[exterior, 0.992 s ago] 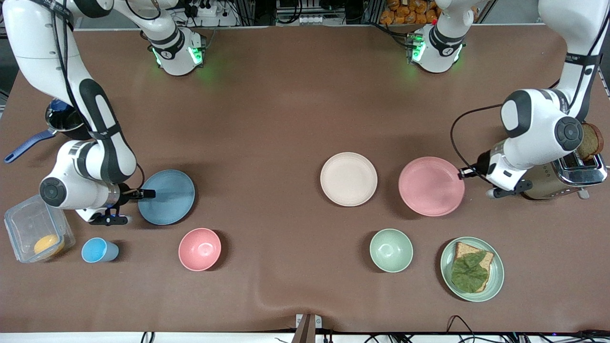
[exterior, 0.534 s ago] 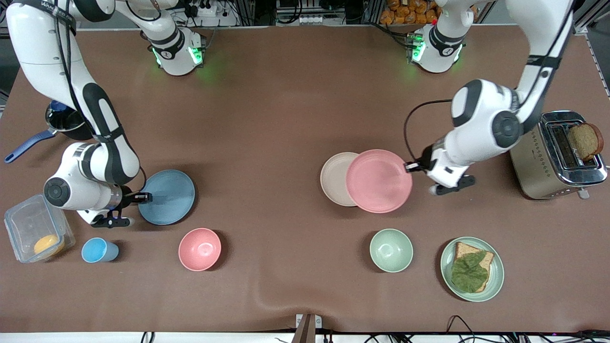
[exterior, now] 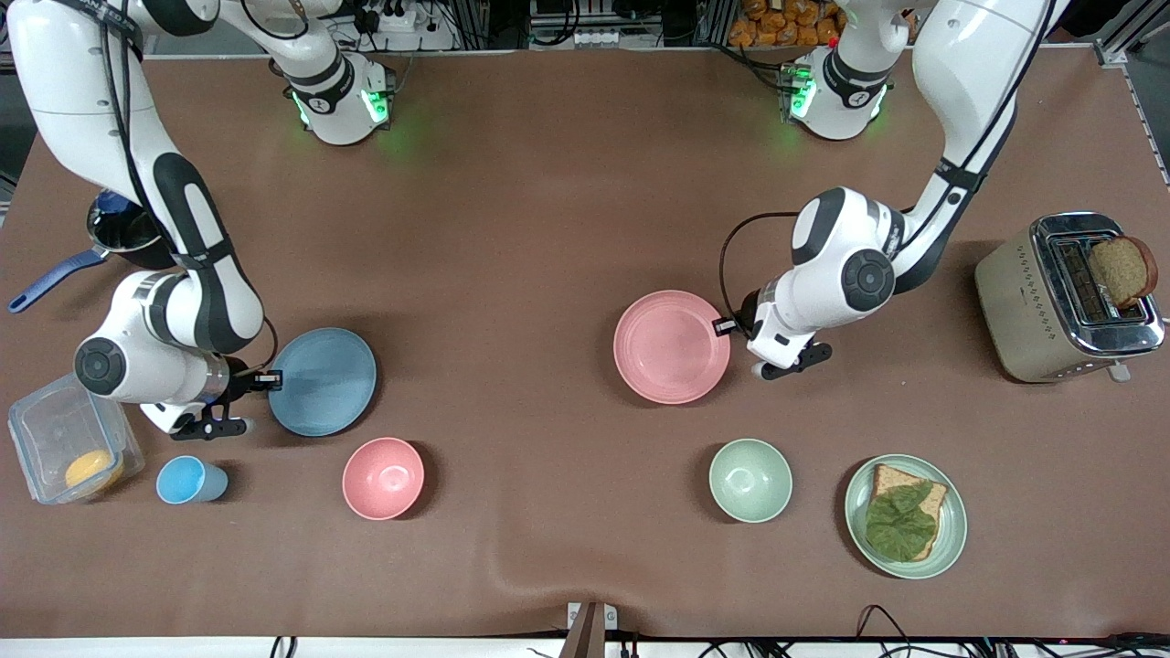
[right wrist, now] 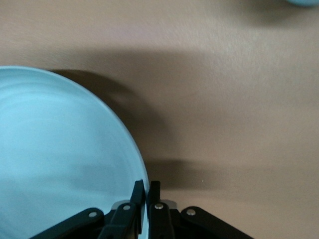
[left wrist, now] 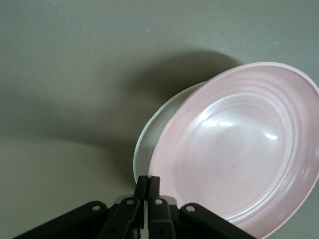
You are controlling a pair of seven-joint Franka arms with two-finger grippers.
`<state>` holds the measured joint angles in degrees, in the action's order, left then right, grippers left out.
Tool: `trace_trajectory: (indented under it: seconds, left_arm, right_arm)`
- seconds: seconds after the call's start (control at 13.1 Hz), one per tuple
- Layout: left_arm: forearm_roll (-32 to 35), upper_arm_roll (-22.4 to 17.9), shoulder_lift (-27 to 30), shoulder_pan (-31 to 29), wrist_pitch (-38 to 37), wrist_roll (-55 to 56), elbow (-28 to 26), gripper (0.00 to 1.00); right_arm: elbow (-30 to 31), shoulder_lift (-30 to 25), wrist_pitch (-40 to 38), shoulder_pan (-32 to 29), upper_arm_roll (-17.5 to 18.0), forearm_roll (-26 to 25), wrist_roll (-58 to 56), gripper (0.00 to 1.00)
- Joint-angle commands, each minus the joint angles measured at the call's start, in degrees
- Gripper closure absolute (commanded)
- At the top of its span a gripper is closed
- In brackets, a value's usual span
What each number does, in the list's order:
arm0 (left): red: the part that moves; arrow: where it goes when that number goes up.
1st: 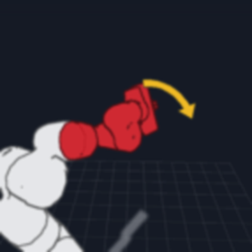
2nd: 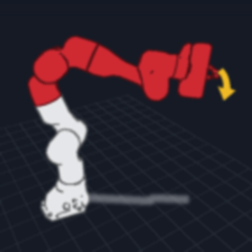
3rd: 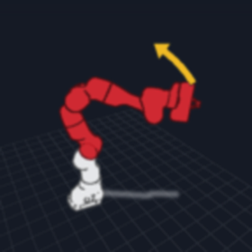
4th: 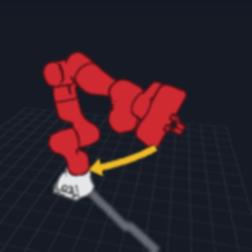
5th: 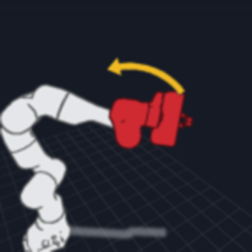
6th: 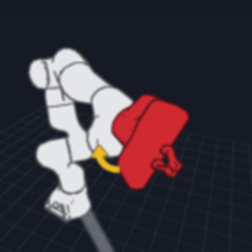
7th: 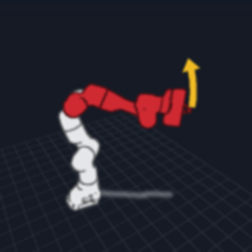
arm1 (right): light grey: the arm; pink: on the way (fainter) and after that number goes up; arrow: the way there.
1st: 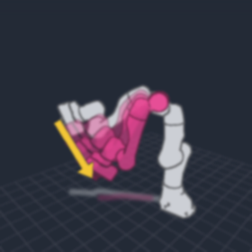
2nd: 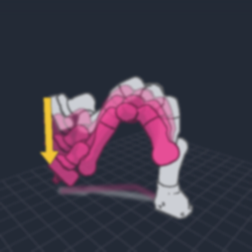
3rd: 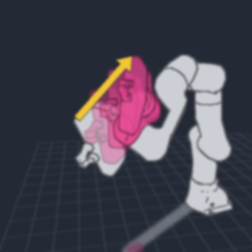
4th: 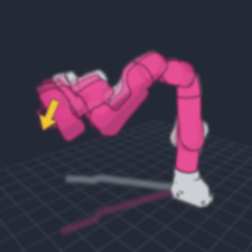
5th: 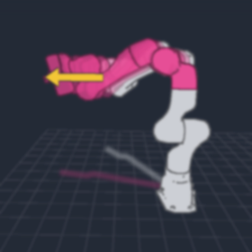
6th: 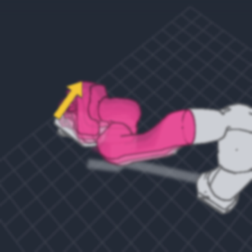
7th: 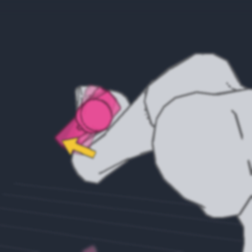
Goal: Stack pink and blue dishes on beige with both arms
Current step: 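Carry the pink plate onto the beige plate with the left gripper, then release the pink plate with the left gripper while the right gripper lifts blue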
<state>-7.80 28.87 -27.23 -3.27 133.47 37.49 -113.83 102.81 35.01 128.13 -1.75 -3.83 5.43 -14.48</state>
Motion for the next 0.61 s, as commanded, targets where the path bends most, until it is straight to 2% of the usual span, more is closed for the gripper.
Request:
trace_trajectory:
  seconds: [0.0,0.31,0.53]
  left_arm:
    - [1.48,-0.04,-0.72,0.28,0.30,1.62,-0.07,1.00]
    - [1.65,-0.04,-0.19,0.19,0.30,1.80,-1.65,1.00]
    - [1.65,-0.13,-0.27,0.28,0.21,2.15,-1.83,1.00]
  right_arm:
    - [0.11,-2.30,0.11,0.25,0.40,0.54,-2.13,1.00]
    - [-0.33,-5.99,-0.16,0.25,0.40,0.46,-7.75,1.00]
    - [-1.47,-9.42,-5.24,0.34,1.88,0.63,-8.20,1.00]
